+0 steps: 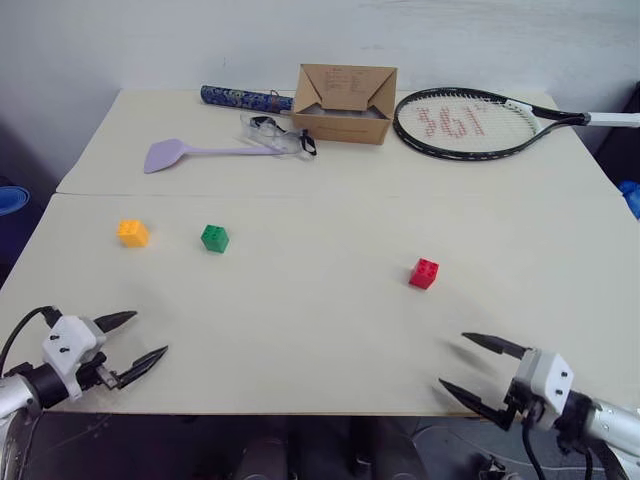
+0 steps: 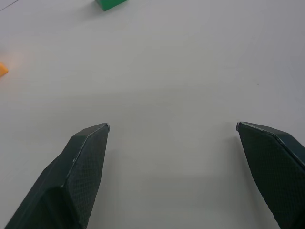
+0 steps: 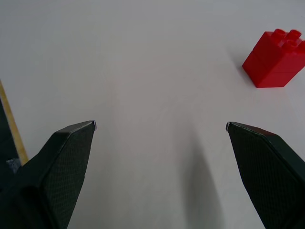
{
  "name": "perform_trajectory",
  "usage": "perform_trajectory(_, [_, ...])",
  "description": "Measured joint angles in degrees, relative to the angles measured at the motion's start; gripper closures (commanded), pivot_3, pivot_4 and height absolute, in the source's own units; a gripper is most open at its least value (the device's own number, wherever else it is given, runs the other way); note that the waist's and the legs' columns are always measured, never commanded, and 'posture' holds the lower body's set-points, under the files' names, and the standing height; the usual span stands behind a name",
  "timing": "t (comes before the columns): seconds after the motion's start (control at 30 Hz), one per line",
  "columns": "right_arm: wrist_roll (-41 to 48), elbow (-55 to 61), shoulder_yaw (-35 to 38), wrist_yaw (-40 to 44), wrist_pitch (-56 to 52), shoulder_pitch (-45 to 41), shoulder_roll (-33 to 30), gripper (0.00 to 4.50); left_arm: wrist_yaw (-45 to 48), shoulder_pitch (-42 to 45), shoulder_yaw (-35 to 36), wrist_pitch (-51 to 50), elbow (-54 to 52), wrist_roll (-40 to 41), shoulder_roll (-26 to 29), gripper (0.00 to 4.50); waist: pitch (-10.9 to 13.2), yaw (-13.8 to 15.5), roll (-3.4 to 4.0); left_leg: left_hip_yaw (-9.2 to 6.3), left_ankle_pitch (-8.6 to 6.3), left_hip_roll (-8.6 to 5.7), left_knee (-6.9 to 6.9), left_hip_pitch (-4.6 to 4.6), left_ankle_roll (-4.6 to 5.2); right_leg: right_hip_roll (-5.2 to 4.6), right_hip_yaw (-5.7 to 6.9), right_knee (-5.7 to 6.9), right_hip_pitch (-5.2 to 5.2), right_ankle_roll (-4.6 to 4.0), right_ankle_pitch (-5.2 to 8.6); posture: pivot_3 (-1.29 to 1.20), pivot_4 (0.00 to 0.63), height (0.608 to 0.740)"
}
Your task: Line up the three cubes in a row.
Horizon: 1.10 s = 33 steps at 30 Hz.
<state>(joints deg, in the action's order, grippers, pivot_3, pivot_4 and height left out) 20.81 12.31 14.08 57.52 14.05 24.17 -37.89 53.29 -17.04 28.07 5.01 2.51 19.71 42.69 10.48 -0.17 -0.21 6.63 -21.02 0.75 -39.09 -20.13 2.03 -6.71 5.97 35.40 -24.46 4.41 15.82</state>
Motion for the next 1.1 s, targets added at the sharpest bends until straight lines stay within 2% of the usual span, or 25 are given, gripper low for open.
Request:
perform_trajectory(0.2, [0.70, 1.74, 0.09, -4.60, -1.48, -1.00, 3.26, 0.00, 0.61, -0.39, -0.07, -3.33, -3.34, 2.68, -0.02, 0.01, -0.07, 0.11, -0.08, -0.03, -0.03, 0.03, 0.00, 0.00, -0.06, 0.00, 0.01, 0.02, -0.02, -0.05, 0.01, 0.00, 0.150, 0.740])
perform_trajectory(0.3, [2.27, 6.56, 0.40, -11.96, -5.11, 1.53, 9.40, 0.00, 3.52, -0.20, -2.55, -9.38, -8.08, 6.42, 0.79, 0.01, -0.11, 0.56, -0.05, -0.12, -0.04, 0.03, 0.00, -0.05, -0.10, -0.01, 0.06, 0.01, -0.01, -0.08, 0.03, 0.00, 0.150, 0.740])
perform_trajectory(0.5, [-0.60, 13.25, 0.23, -27.36, -7.97, 6.15, 21.97, 0.00, 2.97, 10.95, -10.24, -11.95, -15.23, 7.08, -0.09, 0.01, -0.26, 0.80, 0.01, -0.11, -0.10, 0.01, 0.00, -0.01, -0.39, 0.04, 0.03, 0.10, -0.01, -0.11, 0.01, 0.00, 0.150, 0.740])
perform_trajectory(0.67, [-6.37, 13.43, -4.95, -31.31, -6.86, 7.06, 25.70, 0.00, 2.62, 17.87, -16.23, -12.07, -15.36, 6.66, -2.37, 0.01, -0.28, -0.64, 0.04, -0.02, 0.01, 0.07, 0.00, -0.01, -0.21, 0.18, 0.00, 0.20, -0.05, -0.12, 0.02, 0.00, 0.150, 0.740])
perform_trajectory(0.8, [-8.24, 12.95, -7.87, -32.93, -6.81, 3.35, 26.46, 0.00, 2.64, 21.01, -18.16, -12.08, -14.94, 5.99, -2.72, 0.01, -0.29, -1.26, -0.03, -0.08, 0.06, 0.10, 0.01, -0.03, -0.24, 0.21, 0.06, 0.19, -0.05, -0.12, 0.03, 0.00, 0.150, 0.740])
perform_trajectory(0.87, [-10.02, 12.89, -9.36, -35.42, -8.73, 1.03, 26.74, 0.00, 2.87, 22.14, -18.32, -12.15, -14.56, 5.93, -2.71, 0.01, -0.42, -1.41, -0.43, -0.14, 0.09, 0.22, 0.04, -0.09, -0.31, 0.33, 0.12, 0.21, -0.04, -0.14, 0.03, 0.00, 0.150, 0.740])
perform_trajectory(0.93, [-12.57, 12.01, -9.50, -39.13, -12.04, -5.93, 27.35, 0.00, 3.60, 23.09, -19.12, -12.38, -12.97, 5.78, -2.60, 0.01, -0.42, -1.67, -0.69, -0.12, 0.09, 0.25, -0.02, -0.14, -0.33, 0.40, 0.12, 0.17, -0.06, -0.15, 0.04, 0.00, 0.150, 0.740])
perform_trajectory(1.1, [-19.87, 8.66, -11.92, -51.58, -19.14, -21.51, 35.04, 0.00, 3.02, 22.78, -18.87, -13.03, -12.96, 5.69, -2.44, 0.01, -0.35, -1.37, -0.41, -0.09, 0.13, 0.24, -0.03, -0.14, -0.39, 0.38, 0.13, 0.29, -0.12, -0.29, 0.12, 0.00, 0.150, 0.740])
